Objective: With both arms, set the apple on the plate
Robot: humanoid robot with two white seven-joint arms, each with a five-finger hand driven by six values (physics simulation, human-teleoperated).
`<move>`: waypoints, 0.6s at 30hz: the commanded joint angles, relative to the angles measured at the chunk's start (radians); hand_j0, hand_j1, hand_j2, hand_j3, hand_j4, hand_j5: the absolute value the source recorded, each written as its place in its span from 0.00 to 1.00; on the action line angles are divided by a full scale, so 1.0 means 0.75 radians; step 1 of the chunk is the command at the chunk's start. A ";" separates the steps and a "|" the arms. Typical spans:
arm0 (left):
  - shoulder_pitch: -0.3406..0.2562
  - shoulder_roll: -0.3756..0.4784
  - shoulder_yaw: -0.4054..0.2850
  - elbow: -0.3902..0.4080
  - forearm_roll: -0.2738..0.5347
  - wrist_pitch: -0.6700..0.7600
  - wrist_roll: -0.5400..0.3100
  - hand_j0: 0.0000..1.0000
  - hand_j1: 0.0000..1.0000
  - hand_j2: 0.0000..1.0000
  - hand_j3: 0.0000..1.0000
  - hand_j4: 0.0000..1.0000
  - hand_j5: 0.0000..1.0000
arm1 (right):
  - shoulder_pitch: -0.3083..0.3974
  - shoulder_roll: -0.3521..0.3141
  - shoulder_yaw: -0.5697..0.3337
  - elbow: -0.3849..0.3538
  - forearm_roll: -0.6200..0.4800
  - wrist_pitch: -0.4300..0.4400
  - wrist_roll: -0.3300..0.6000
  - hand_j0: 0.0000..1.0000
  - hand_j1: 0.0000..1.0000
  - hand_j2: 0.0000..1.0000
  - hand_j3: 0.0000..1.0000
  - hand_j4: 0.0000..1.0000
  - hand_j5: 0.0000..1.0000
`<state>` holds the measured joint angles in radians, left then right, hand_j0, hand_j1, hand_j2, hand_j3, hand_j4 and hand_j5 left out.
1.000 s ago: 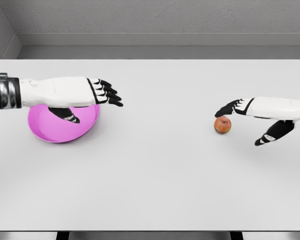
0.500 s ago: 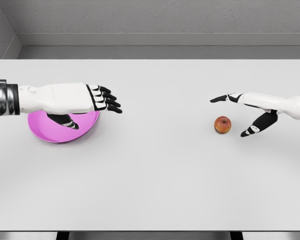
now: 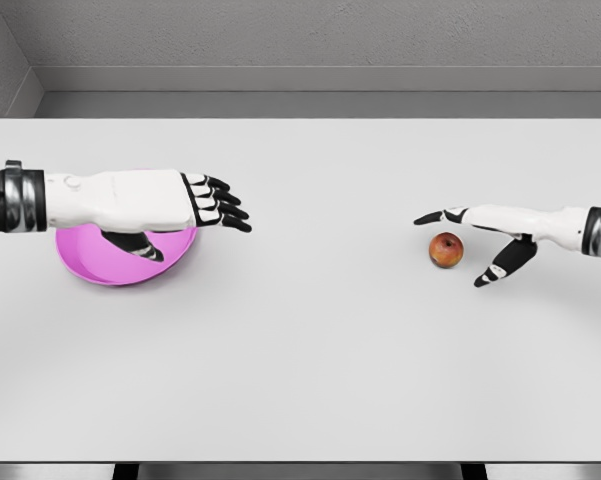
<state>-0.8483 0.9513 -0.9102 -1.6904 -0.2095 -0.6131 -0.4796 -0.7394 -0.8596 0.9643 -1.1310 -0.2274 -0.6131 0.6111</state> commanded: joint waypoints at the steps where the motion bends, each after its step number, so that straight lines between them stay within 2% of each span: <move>1: 0.000 0.000 0.001 0.000 0.007 0.003 -0.001 1.00 1.00 1.00 1.00 1.00 1.00 | 0.000 0.023 0.001 0.045 0.007 0.003 0.000 1.00 1.00 1.00 1.00 1.00 1.00; 7: 0.000 -0.010 0.001 0.000 0.005 0.003 -0.001 1.00 1.00 1.00 1.00 1.00 1.00 | -0.012 0.060 -0.010 0.125 0.039 0.003 0.000 1.00 1.00 1.00 1.00 1.00 1.00; 18: 0.000 -0.010 -0.001 0.000 0.005 0.003 -0.001 1.00 1.00 1.00 1.00 1.00 1.00 | -0.037 0.087 -0.014 0.129 0.056 0.003 0.000 1.00 1.00 1.00 1.00 1.00 1.00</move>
<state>-0.8483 0.9427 -0.9118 -1.6905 -0.2115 -0.6131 -0.4806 -0.7670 -0.7972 0.9549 -1.0339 -0.1797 -0.6131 0.6111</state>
